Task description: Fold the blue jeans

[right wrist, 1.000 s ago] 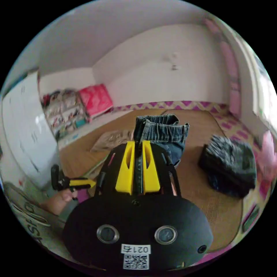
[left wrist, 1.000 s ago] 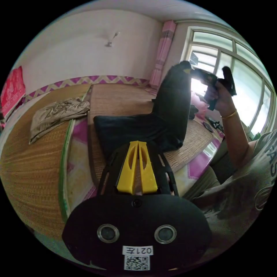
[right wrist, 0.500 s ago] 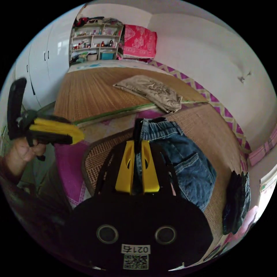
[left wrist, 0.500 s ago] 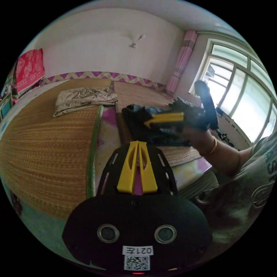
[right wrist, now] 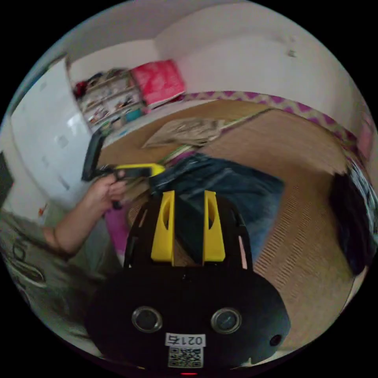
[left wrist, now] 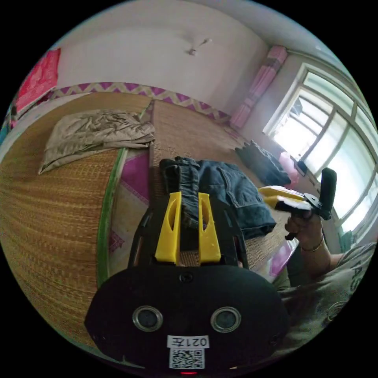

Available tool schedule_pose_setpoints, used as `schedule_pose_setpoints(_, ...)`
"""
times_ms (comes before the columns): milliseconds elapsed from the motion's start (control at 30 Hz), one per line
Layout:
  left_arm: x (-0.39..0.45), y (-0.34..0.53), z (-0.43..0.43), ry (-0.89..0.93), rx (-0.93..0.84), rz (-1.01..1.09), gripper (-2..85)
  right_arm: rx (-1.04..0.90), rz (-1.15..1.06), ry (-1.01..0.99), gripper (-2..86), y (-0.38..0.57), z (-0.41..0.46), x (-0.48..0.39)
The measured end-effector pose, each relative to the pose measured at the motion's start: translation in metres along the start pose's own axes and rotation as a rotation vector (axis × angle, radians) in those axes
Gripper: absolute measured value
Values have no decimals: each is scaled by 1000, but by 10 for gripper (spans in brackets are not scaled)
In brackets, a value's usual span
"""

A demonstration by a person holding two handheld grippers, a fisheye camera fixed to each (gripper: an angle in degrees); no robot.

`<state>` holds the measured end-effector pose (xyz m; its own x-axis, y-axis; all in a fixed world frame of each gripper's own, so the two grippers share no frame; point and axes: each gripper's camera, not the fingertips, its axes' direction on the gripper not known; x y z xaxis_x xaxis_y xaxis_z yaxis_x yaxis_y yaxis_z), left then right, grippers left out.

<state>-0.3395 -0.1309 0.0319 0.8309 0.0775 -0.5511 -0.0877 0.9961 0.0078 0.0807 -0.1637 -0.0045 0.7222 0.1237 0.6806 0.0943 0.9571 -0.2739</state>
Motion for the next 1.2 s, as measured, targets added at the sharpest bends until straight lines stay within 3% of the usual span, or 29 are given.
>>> schedule_pose_setpoints(100, -26, -9, 17, 73, -78, -105, 107, 15, 293, -8, 123, -5, -23, 107)
schedule_pose_setpoints(167, -43, -16, 34, 107, -152, -164, 141, -23, 460, -143, 134, -6, -15, 176)
schedule_pose_setpoints(333, -59, -28, 58, 178, -257, -190, 151, -134, 625, -438, 144, -16, 31, 247)
schedule_pose_setpoints(467, -75, -39, 70, 217, -303, -219, 113, -163, 624, -564, 126, -40, 61, 264)
schedule_pose_setpoints(700, -81, -52, 56, 309, -222, -259, 64, -172, 588, -580, 77, -67, 54, 272)
schedule_pose_setpoints(900, 7, -121, 41, 389, -132, -43, 59, -1, 449, -564, 74, -96, -47, 298)
schedule_pose_setpoints(1067, 131, -221, 123, 511, -118, 110, 62, 171, 420, -328, 74, -123, -185, 385)
schedule_pose_setpoints(1200, 202, -271, 199, 584, -130, 103, 64, 210, 423, -146, 76, -146, -248, 451)
